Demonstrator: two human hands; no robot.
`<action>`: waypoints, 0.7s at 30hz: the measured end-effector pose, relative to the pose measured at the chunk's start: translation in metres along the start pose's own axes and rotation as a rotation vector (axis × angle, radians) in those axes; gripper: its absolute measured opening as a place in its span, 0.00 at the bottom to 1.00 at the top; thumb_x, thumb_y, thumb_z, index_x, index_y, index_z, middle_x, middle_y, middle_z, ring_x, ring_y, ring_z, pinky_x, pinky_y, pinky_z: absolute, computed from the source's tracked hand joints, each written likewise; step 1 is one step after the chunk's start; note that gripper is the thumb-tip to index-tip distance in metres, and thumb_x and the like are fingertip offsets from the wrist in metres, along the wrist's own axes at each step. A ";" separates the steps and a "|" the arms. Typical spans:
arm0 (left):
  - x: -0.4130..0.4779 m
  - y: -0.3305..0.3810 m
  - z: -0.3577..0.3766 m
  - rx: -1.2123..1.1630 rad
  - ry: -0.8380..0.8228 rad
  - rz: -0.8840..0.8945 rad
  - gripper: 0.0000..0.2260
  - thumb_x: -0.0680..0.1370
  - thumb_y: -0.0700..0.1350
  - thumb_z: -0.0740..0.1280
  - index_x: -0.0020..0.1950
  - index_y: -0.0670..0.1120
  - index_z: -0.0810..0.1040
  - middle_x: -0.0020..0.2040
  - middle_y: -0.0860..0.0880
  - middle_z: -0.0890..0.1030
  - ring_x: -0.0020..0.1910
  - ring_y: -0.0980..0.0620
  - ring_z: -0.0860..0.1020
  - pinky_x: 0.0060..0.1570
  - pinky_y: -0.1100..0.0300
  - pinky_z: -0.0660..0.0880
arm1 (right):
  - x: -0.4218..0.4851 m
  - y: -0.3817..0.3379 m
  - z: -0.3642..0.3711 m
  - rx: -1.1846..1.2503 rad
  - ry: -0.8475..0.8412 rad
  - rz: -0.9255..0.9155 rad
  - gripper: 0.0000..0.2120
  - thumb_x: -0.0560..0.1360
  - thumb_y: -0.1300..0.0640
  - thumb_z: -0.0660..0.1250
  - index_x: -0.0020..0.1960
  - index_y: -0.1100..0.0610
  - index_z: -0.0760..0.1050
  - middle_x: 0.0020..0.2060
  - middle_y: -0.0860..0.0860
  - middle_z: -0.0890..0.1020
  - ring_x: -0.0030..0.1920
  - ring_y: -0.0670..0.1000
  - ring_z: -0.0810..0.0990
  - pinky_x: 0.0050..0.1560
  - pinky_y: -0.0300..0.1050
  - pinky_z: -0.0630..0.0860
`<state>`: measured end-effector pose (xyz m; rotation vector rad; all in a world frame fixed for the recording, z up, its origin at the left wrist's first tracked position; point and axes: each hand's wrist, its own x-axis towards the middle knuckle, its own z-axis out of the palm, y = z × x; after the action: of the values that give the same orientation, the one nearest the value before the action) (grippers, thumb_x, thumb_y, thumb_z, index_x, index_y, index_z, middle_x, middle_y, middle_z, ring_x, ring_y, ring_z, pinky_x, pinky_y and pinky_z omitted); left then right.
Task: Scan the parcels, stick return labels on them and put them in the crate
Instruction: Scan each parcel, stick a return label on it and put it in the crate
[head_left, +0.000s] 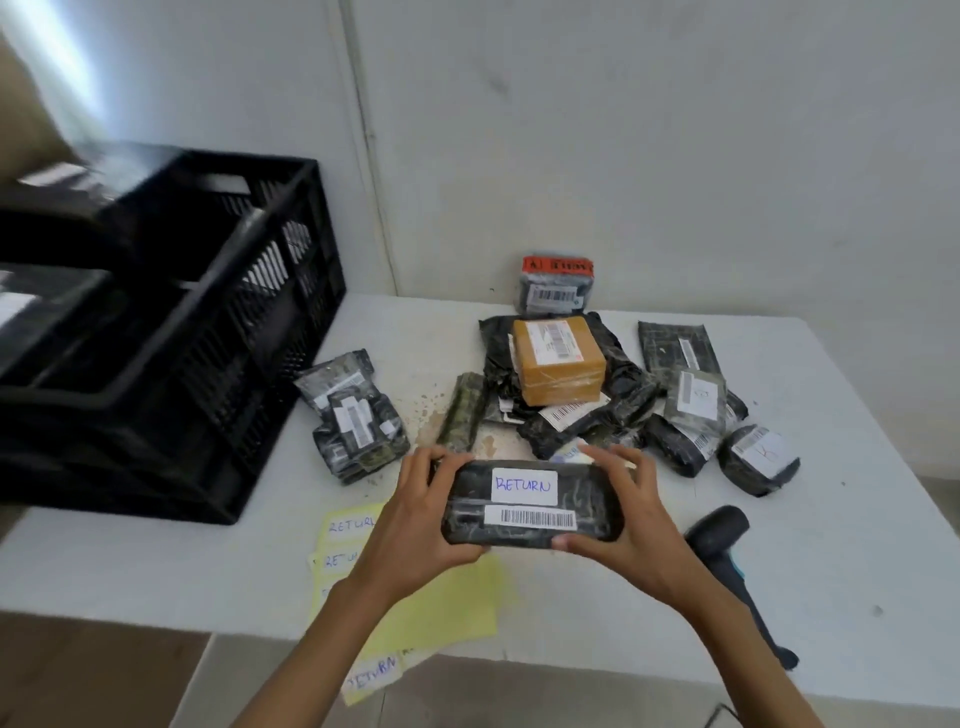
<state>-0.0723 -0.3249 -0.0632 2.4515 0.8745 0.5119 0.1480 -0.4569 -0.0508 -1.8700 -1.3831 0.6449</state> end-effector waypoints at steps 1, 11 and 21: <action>-0.003 -0.001 -0.014 0.013 0.033 0.005 0.38 0.65 0.58 0.75 0.70 0.51 0.64 0.63 0.53 0.61 0.62 0.60 0.61 0.54 0.63 0.73 | 0.005 -0.012 0.000 0.069 0.020 -0.002 0.38 0.65 0.46 0.75 0.68 0.39 0.58 0.62 0.41 0.58 0.60 0.35 0.67 0.57 0.22 0.65; -0.015 -0.036 -0.166 0.029 0.261 0.056 0.36 0.65 0.58 0.74 0.70 0.52 0.66 0.65 0.55 0.63 0.67 0.59 0.64 0.64 0.74 0.61 | 0.089 -0.137 0.021 0.720 -0.104 0.097 0.11 0.69 0.56 0.70 0.50 0.57 0.73 0.47 0.57 0.83 0.47 0.57 0.83 0.43 0.50 0.80; 0.027 -0.163 -0.318 0.075 0.376 -0.063 0.31 0.70 0.52 0.73 0.70 0.52 0.66 0.65 0.54 0.67 0.65 0.56 0.68 0.63 0.60 0.66 | 0.204 -0.264 0.108 1.177 -0.160 0.324 0.18 0.67 0.61 0.68 0.55 0.66 0.75 0.47 0.60 0.80 0.44 0.54 0.79 0.45 0.47 0.76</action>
<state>-0.2871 -0.0962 0.1105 2.4244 1.1325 0.9521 -0.0282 -0.1901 0.0932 -1.0548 -0.4989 1.4019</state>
